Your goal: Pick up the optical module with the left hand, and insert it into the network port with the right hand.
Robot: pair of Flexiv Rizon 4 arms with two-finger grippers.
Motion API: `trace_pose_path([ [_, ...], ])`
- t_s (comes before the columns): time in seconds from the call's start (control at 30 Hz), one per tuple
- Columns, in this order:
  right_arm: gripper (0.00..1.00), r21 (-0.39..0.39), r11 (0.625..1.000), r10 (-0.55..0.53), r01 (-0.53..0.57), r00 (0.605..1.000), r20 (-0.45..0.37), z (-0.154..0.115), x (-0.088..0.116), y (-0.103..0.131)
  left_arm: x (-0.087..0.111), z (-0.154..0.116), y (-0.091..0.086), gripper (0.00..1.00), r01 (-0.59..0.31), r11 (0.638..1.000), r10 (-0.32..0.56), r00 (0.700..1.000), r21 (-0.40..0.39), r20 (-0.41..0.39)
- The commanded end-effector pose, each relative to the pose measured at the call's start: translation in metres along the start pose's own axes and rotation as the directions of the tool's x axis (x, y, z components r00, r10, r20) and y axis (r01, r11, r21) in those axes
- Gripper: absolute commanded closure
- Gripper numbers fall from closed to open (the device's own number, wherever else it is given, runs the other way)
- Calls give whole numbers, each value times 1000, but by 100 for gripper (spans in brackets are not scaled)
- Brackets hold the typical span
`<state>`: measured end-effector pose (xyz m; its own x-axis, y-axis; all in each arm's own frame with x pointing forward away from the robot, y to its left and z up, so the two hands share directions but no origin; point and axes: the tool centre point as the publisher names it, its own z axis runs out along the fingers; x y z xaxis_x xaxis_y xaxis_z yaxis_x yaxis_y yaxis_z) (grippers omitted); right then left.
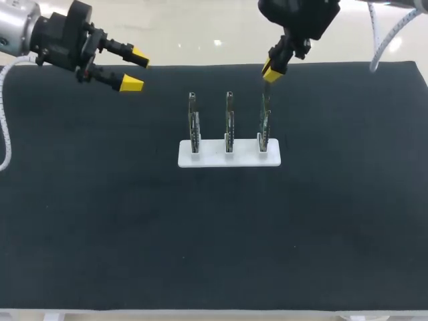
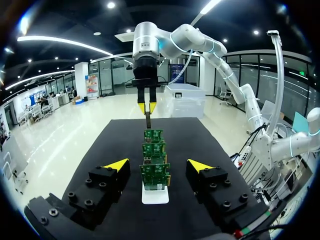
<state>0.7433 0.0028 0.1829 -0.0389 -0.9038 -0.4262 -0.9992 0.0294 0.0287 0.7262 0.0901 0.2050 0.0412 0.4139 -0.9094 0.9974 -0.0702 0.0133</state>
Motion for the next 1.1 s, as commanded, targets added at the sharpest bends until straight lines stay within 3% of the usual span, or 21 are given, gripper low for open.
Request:
trace_pose_path([
  [0.03,100,2,1000,1,-1,1000,1,2,2,1,0,0,0,0,0,1000,0,1000,-2,-3],
  [1.1,100,0,1000,1,-1,1000,0,2,3,-3,0,0,0,0,0,1000,0,1000,-2,-3],
])
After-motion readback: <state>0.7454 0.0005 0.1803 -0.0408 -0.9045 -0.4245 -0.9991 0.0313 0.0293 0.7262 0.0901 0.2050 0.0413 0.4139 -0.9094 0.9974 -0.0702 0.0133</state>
